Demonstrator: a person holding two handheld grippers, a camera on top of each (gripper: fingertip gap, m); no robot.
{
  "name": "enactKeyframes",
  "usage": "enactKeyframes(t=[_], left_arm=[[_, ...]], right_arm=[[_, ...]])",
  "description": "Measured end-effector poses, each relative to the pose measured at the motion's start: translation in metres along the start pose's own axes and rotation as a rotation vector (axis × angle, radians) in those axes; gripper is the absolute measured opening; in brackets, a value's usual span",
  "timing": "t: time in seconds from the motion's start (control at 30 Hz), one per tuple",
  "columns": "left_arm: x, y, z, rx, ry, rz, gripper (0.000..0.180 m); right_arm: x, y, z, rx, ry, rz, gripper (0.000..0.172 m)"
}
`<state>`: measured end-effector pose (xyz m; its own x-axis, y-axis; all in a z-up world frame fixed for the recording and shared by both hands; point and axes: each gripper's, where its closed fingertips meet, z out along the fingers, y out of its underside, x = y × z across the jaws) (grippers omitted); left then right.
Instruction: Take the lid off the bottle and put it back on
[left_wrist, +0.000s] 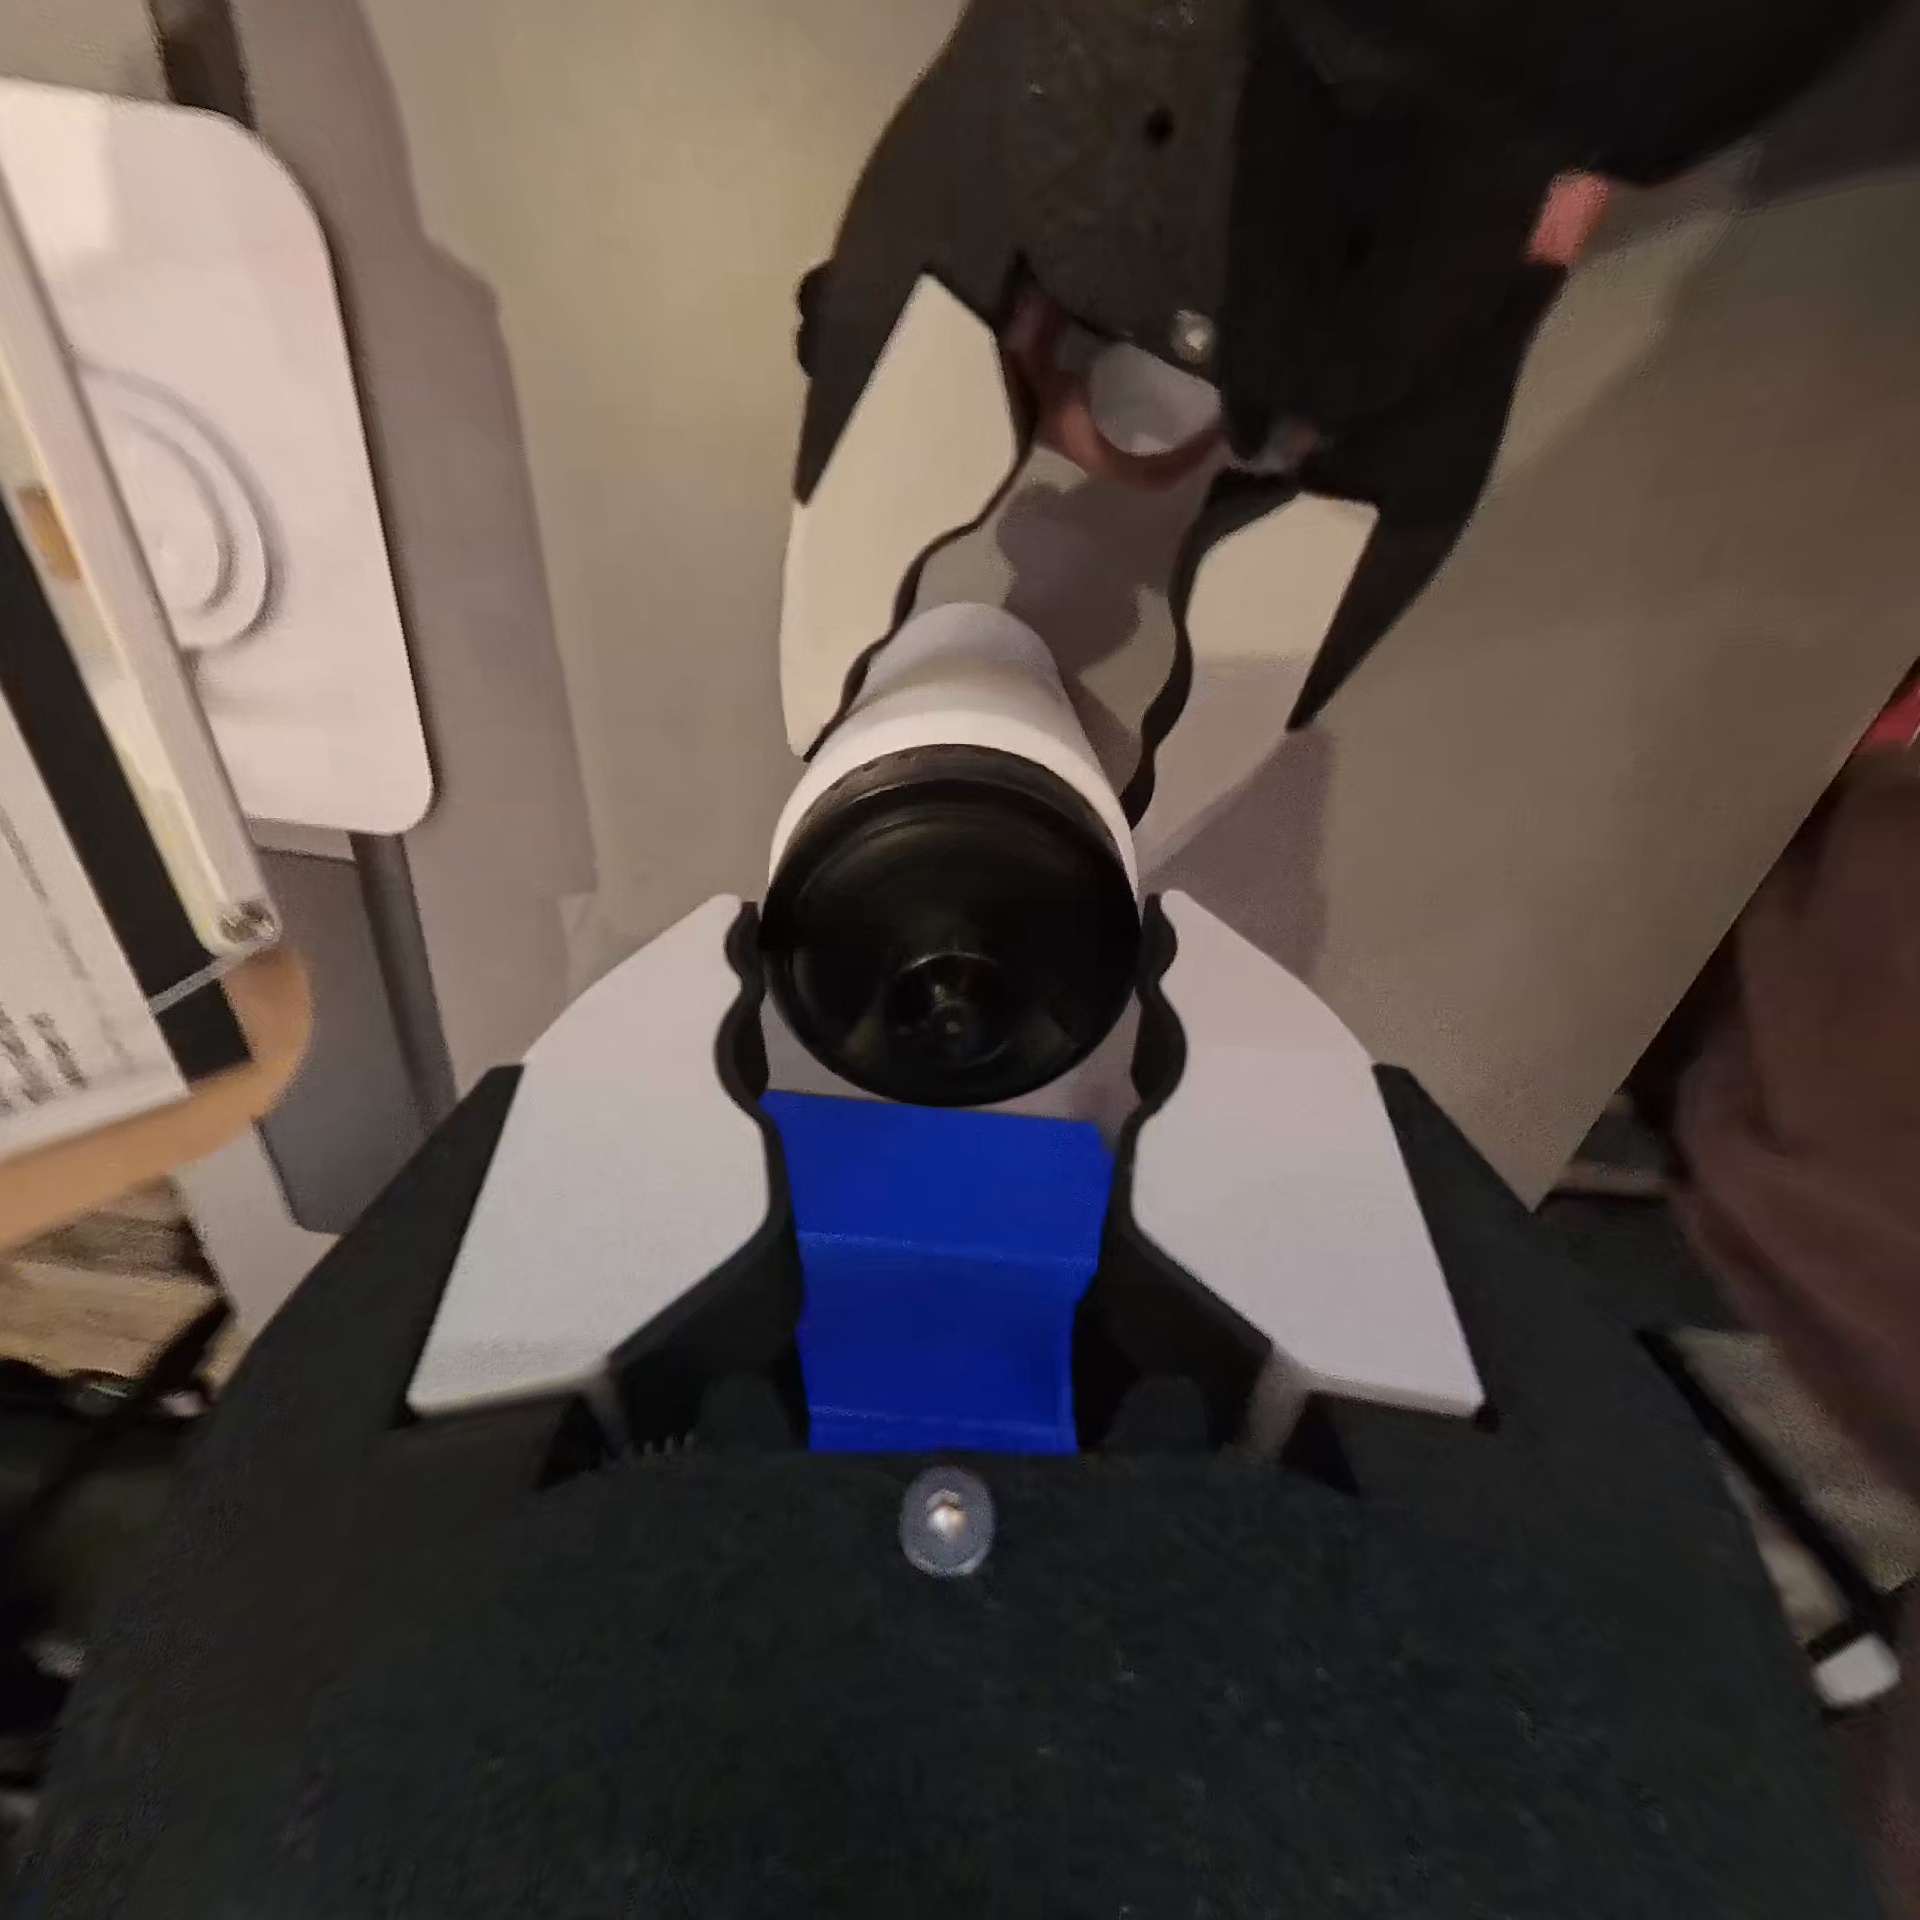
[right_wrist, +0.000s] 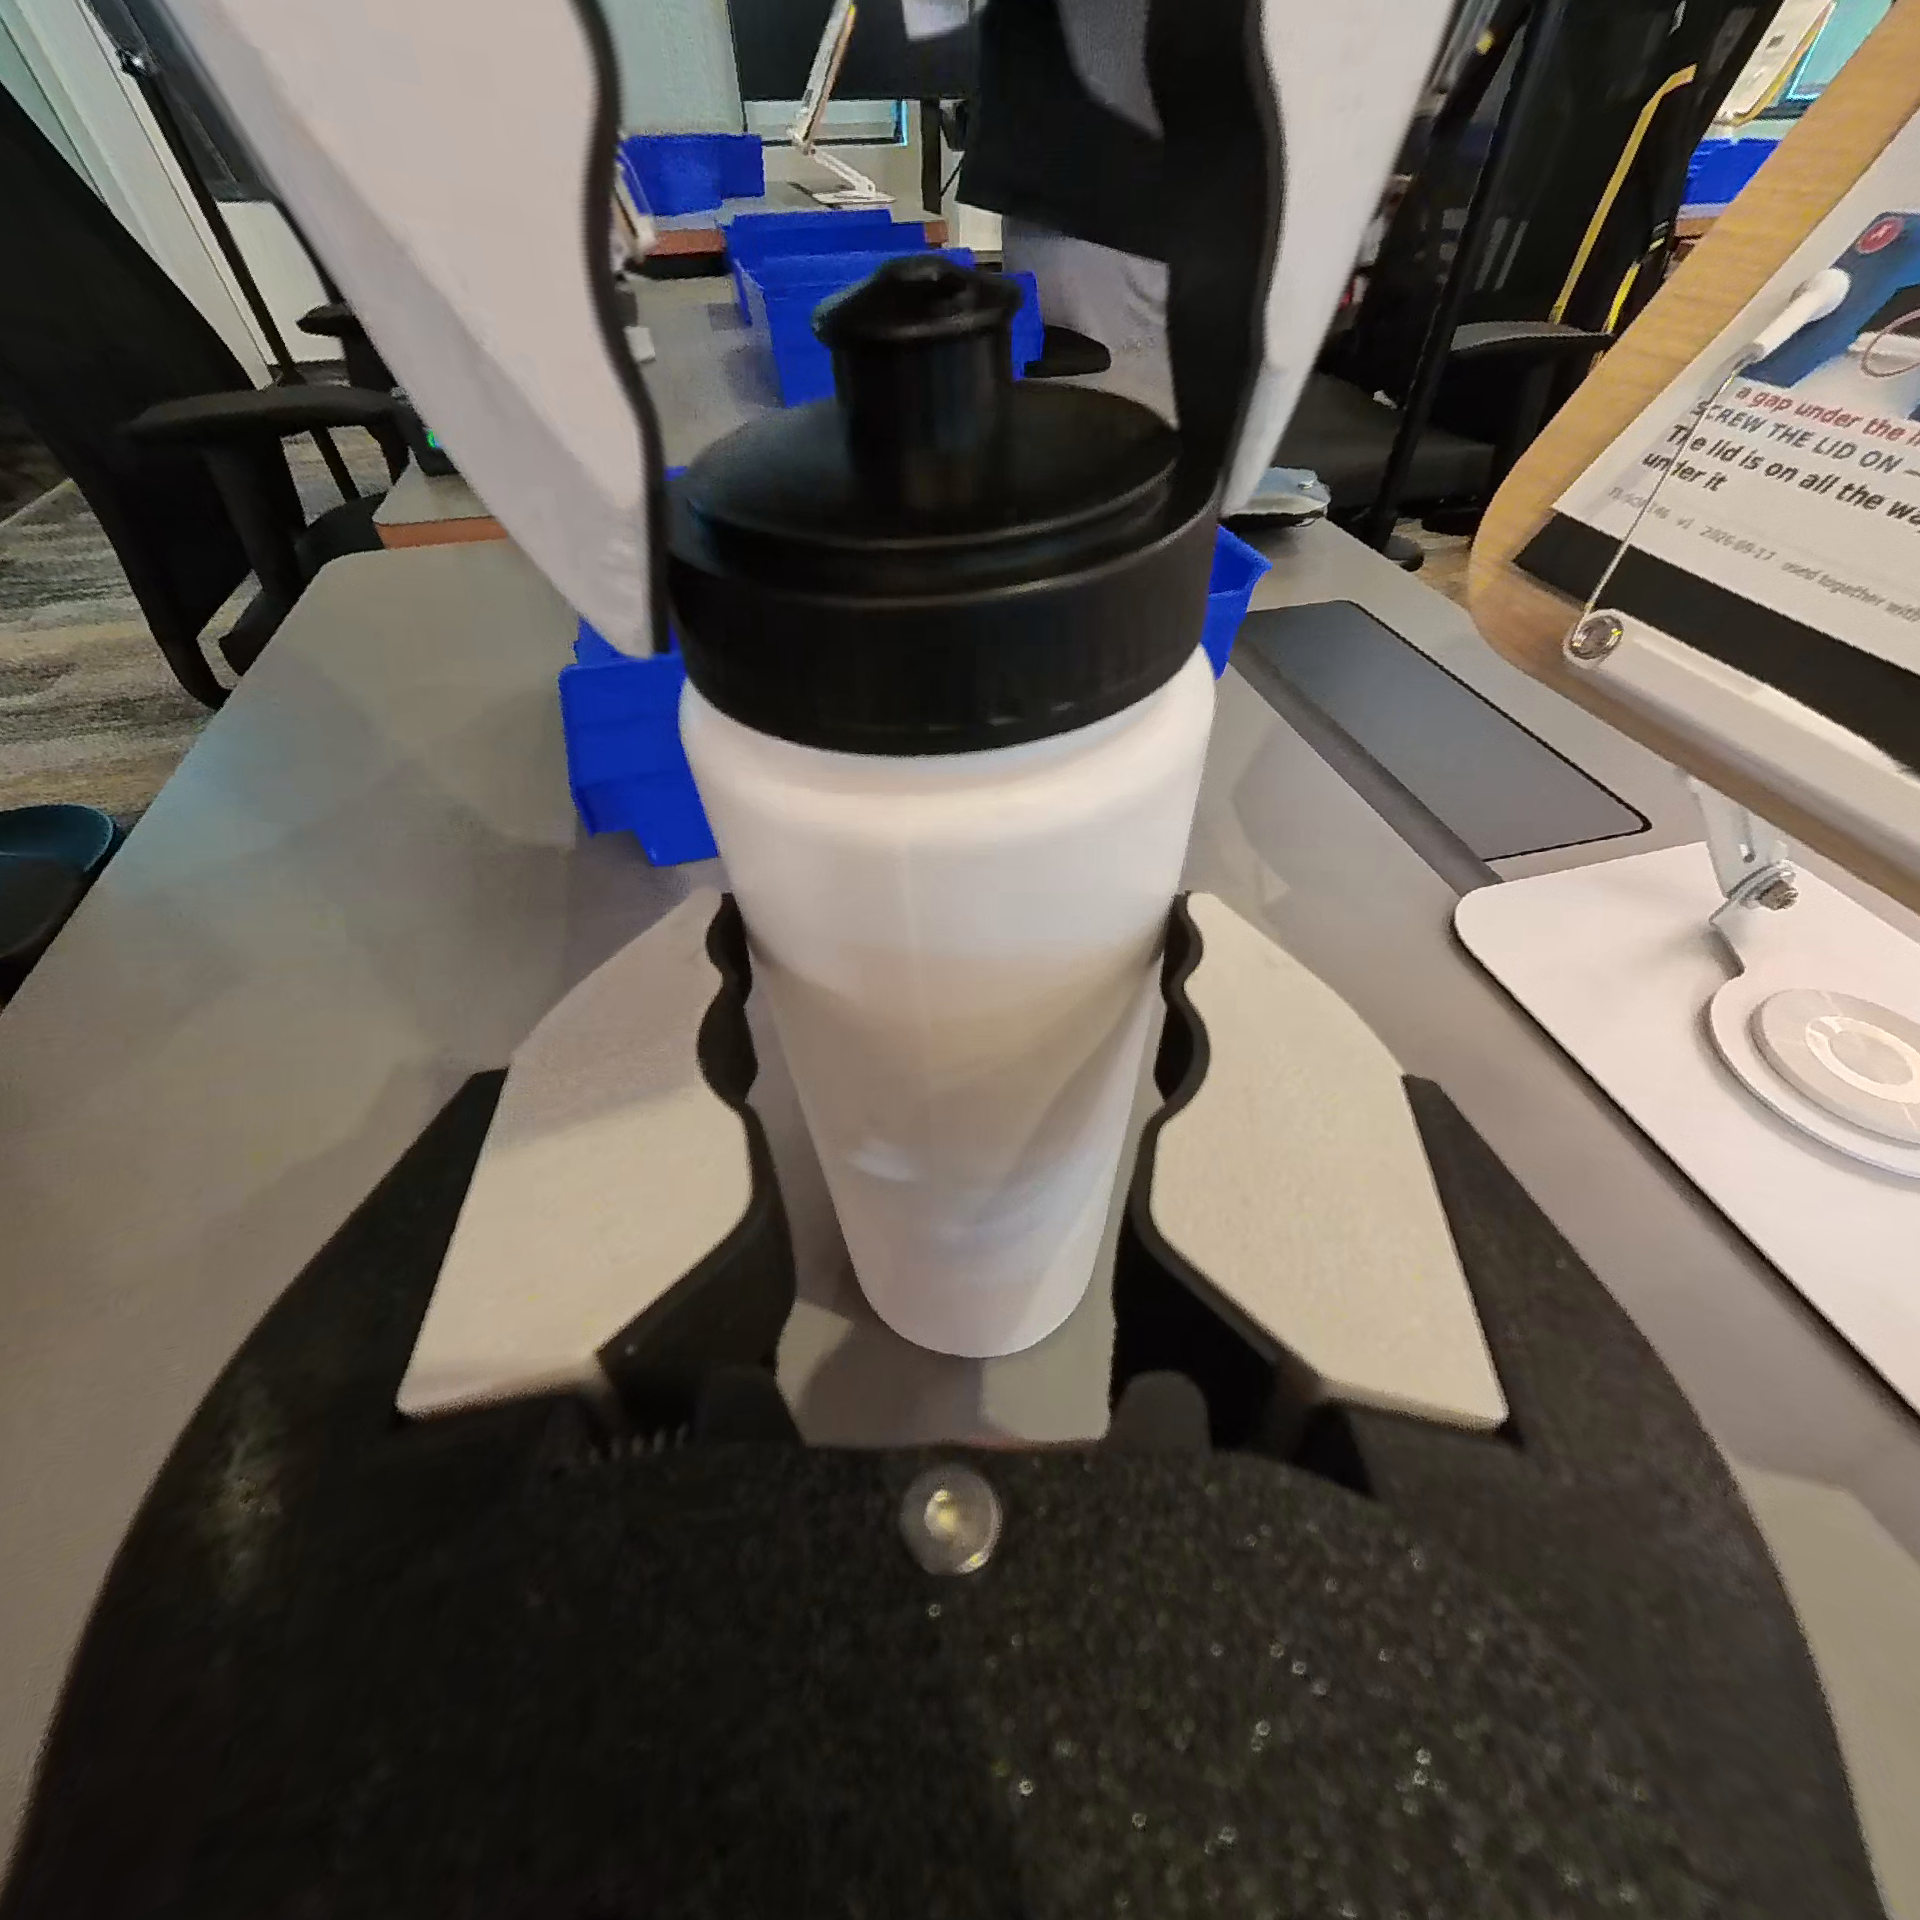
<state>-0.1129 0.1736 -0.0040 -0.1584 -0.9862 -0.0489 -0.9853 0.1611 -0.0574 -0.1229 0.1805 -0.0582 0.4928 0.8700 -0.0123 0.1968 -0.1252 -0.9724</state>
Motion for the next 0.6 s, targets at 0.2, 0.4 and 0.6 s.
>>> enactKeyframes(t=[0.2, 0.4, 0.6], left_arm=[[0.0, 0.002, 0.001, -0.108, 0.011, 0.478, 0.068], [-0.003, 0.0, 0.002, -0.152, -0.016, 0.517, 0.069], [-0.009, -0.014, -0.017, 0.055, -0.058, 0.101, 0.091]], right_arm=[[0.001, 0.0, 0.0, -0.003, 0.002, 0.005, 0.076], [0.003, 0.001, -0.001, 0.001, 0.006, 0.018, 0.076], [0.004, 0.002, -0.002, 0.004, 0.005, 0.029, 0.076]])
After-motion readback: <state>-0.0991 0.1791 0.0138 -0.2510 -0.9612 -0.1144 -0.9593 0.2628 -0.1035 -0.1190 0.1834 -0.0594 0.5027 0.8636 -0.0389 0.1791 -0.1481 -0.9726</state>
